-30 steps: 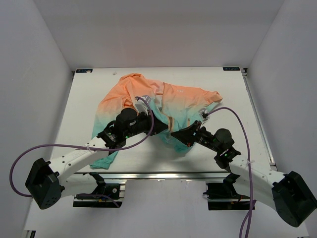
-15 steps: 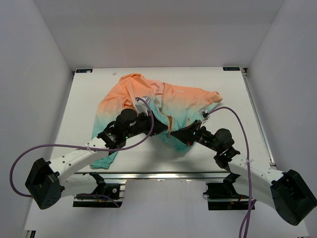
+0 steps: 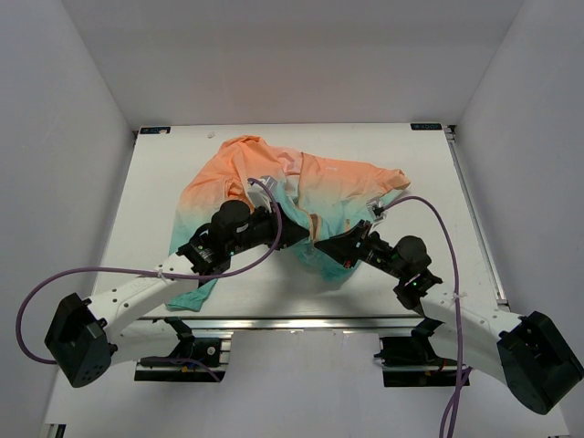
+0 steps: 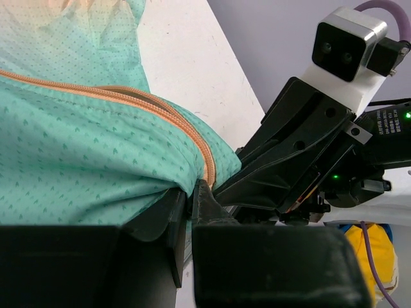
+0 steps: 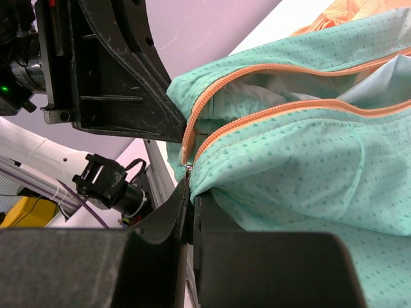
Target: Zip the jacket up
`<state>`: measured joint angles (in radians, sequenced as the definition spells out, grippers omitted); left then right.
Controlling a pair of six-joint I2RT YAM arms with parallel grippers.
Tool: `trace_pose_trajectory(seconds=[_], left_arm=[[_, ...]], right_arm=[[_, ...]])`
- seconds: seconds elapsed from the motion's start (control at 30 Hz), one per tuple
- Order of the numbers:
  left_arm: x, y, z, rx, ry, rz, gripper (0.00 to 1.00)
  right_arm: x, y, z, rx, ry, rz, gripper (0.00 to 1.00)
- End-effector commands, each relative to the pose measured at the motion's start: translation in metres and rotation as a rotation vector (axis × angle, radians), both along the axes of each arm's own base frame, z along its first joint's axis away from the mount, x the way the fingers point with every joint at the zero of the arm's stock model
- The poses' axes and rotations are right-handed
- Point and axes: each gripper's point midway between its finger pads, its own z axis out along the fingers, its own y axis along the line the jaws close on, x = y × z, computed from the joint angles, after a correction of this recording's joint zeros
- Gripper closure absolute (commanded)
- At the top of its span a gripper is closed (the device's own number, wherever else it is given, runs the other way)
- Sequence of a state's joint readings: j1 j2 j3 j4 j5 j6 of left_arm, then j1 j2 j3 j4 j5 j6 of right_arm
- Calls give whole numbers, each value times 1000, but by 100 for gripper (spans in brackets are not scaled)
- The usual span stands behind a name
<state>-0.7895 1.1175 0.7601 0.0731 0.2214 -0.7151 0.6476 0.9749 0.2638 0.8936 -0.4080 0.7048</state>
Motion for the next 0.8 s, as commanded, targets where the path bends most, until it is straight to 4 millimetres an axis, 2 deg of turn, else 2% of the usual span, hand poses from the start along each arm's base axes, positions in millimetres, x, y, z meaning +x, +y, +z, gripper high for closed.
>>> trace_pose_trajectory(seconds=[0.0, 0.43, 0.77], left_arm=[[-5, 0, 17, -44, -42, -17, 100], [-2, -1, 12, -35, -25, -2, 100], [-7, -3, 14, -49, -27, -34, 100]], right_arm=[[0, 1, 28, 59, -82, 10, 100], [-6, 0, 33, 74, -93, 30, 100], [2, 0, 39, 101, -97, 1, 100]])
